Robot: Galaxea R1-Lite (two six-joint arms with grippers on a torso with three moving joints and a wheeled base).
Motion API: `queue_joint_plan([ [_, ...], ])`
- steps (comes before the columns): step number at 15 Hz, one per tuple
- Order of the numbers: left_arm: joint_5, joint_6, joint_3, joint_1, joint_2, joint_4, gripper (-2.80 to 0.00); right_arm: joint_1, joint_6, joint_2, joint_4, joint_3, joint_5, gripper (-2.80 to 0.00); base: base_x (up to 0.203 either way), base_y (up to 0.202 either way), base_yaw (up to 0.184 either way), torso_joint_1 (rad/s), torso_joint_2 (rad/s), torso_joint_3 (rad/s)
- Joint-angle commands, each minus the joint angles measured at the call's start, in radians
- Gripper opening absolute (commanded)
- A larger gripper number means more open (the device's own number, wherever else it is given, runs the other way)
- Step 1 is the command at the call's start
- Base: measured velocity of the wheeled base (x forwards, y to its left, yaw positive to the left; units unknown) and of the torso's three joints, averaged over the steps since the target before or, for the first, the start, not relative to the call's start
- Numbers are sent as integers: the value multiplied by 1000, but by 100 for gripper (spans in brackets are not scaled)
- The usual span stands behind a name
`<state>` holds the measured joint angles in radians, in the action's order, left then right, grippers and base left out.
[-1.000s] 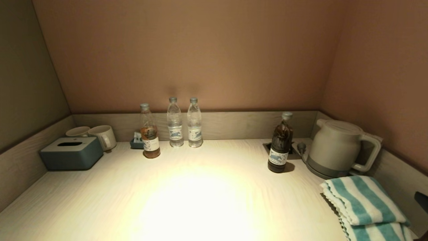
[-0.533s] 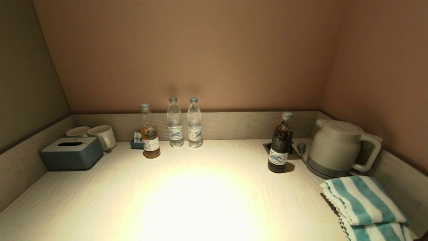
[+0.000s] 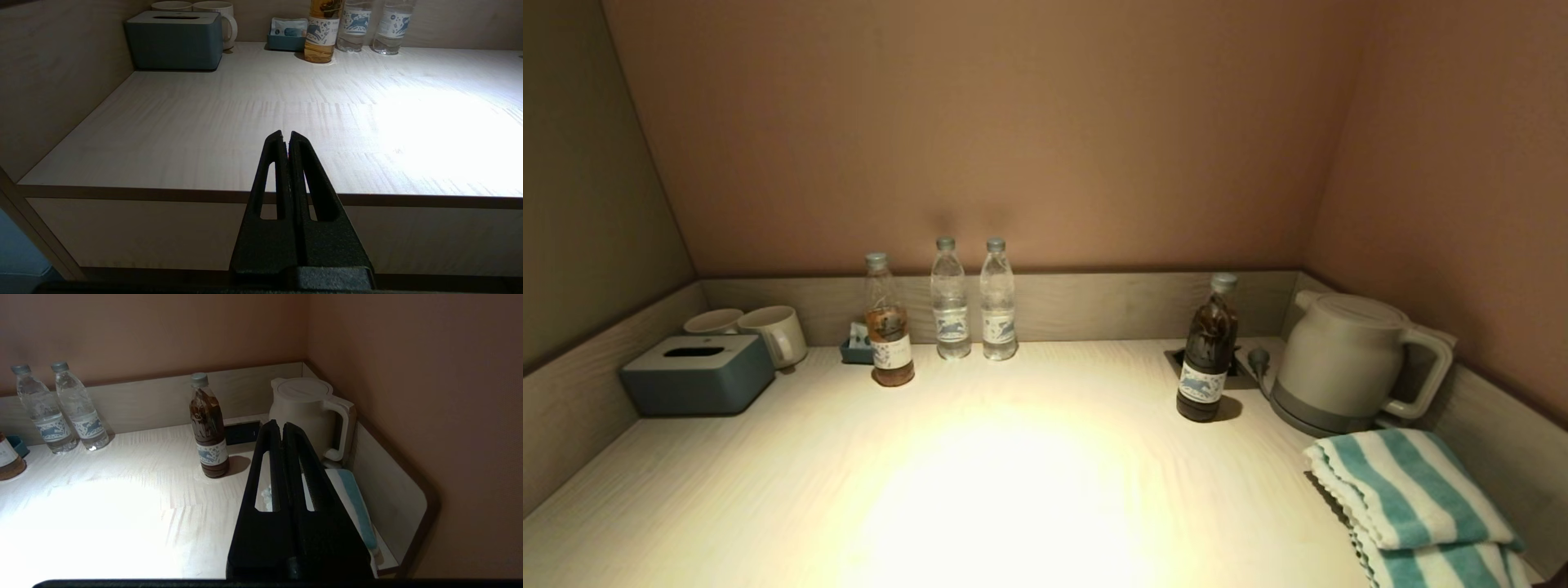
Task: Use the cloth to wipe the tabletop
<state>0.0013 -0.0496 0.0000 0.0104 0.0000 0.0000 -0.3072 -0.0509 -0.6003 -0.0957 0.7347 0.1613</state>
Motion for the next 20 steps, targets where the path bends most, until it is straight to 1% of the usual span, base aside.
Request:
queue_joint_plan([
  [1,0,-1,0,0,2,0,-280,0,0,10,-7,20,1,-280,0,0,0,0,0,0],
  [3,0,0,0,0,2,0,-280,4,3,-32,-17,81,16,-280,0,0,0,0,0,0],
  [5,0,-1,0,0,2,0,-280,5,3,-70,-19,110,77,-280,0,0,0,0,0,0],
  [6,0,0,0,0,2,0,-280,4,3,-91,-18,122,87,-280,0,0,0,0,0,0],
  [9,0,0,0,0,2,0,-280,4,3,-149,-16,202,95,-280,0,0,0,0,0,0],
  [11,0,0,0,0,2,0,-280,4,0,-195,-22,280,91,-280,0,0,0,0,0,0],
  [13,0,-1,0,0,2,0,-280,3,-2,-172,-42,291,88,-280,0,0,0,0,0,0],
  [16,0,0,0,0,2,0,-280,3,2,-67,-133,296,87,-280,0,0,0,0,0,0],
  [17,0,-1,0,0,2,0,-280,7,5,-46,-167,299,70,-280,0,0,0,0,0,0],
  [20,0,0,0,0,2,0,-280,87,9,-24,-190,293,-60,-280,0,0,0,0,0,0],
])
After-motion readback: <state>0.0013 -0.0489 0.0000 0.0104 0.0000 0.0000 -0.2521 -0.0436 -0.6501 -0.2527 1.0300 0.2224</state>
